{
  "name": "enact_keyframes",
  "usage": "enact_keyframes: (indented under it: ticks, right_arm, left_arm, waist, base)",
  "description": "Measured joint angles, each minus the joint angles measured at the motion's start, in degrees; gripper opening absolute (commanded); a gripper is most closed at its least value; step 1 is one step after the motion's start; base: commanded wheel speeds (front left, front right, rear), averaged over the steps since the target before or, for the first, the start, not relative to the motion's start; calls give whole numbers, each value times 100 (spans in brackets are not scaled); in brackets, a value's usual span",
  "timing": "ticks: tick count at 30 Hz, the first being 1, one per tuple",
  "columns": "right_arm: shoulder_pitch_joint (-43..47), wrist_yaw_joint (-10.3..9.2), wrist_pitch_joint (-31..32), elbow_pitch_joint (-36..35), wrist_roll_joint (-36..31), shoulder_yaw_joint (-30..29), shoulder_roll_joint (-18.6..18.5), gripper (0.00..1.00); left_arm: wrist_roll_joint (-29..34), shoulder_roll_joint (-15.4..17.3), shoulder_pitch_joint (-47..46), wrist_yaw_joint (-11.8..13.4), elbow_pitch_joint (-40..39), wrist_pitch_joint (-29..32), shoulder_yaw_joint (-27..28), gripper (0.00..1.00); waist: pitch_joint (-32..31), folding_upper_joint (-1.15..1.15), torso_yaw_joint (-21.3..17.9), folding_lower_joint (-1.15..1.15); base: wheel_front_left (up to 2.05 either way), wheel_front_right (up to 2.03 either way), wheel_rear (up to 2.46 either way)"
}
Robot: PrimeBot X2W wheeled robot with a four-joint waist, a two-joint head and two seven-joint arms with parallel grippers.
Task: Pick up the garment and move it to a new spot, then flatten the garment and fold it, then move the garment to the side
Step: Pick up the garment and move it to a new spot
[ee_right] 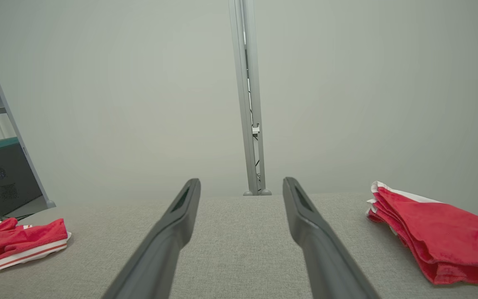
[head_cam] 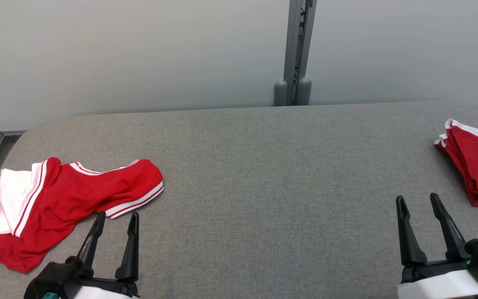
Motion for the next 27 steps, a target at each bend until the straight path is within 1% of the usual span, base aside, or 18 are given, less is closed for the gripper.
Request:
enact_keyframes:
  ticks: [6, 12, 17, 27]
  right_arm:
    - [-21, 0, 0, 29, -12, 33, 4, 100]
    - [-71, 0, 0, 89, 7, 168, 8, 100]
    - [-107, 0, 0, 181, 80, 332, 11, 100]
    - [-203, 0, 0, 316, 226, 614, 14, 100]
  left_arm:
    - [52, -21, -16, -26, 58, 0, 23, 100]
    - [98, -38, -99, -49, 118, 0, 83, 100]
    - [157, -45, -112, -49, 178, 1, 142, 100]
    - [203, 12, -137, -19, 310, 0, 314, 100]
  waist:
    - [1, 0, 42, 0]
    - [-11, 0, 268, 0]
    - [-34, 0, 600, 0]
    - [-94, 0, 1427, 0]
  base:
    - [0, 0, 0]
    - [0, 0, 0]
    - [0, 0, 0]
    - [0, 0, 0]
